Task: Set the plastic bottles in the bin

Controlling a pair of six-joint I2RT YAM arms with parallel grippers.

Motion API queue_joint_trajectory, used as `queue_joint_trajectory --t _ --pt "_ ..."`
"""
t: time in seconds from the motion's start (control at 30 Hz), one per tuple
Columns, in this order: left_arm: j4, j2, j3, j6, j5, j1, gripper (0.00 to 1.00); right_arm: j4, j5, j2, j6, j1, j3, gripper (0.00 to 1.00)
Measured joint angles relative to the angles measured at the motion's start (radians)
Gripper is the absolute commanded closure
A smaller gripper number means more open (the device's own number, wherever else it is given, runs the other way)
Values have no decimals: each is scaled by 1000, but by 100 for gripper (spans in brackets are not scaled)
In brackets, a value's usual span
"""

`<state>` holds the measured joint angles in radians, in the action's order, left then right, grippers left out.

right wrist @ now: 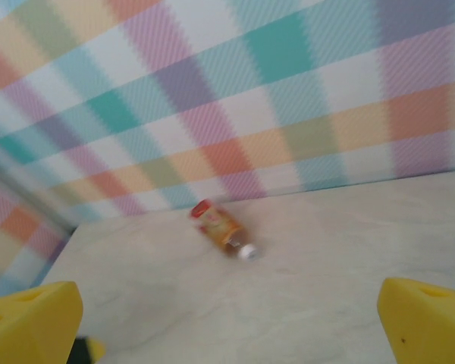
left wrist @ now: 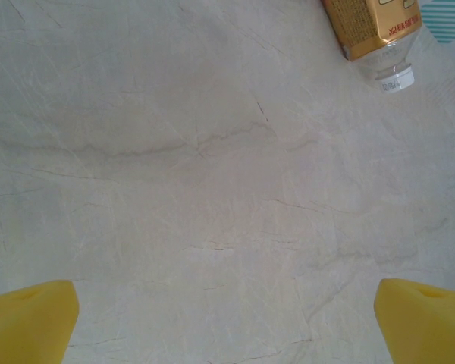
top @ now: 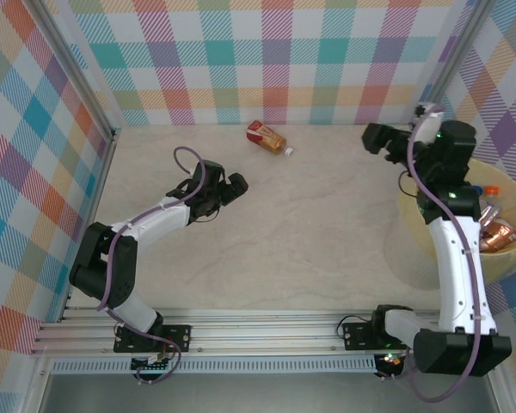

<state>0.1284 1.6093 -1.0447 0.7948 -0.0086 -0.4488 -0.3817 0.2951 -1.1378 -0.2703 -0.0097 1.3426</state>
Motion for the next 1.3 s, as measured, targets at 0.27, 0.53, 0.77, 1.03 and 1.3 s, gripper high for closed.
queue_joint_trajectory --t 0.27,0.53,0.77,1.03,1.3 --pt "0 0 1 6 -15 0 0 2 -21 -211 96 207 86 0" --pt "0 -10 17 21 -53 0 0 -3 -53 -440 123 281 201 0" --pt "-35 6 2 24 -5 1 0 23 -83 -640 54 318 278 0" --pt "-76 180 -193 20 54 56 0 68 -97 -947 -117 320 451 0" --pt "-113 348 -340 20 73 131 0 72 -111 -1233 -194 317 729 0"
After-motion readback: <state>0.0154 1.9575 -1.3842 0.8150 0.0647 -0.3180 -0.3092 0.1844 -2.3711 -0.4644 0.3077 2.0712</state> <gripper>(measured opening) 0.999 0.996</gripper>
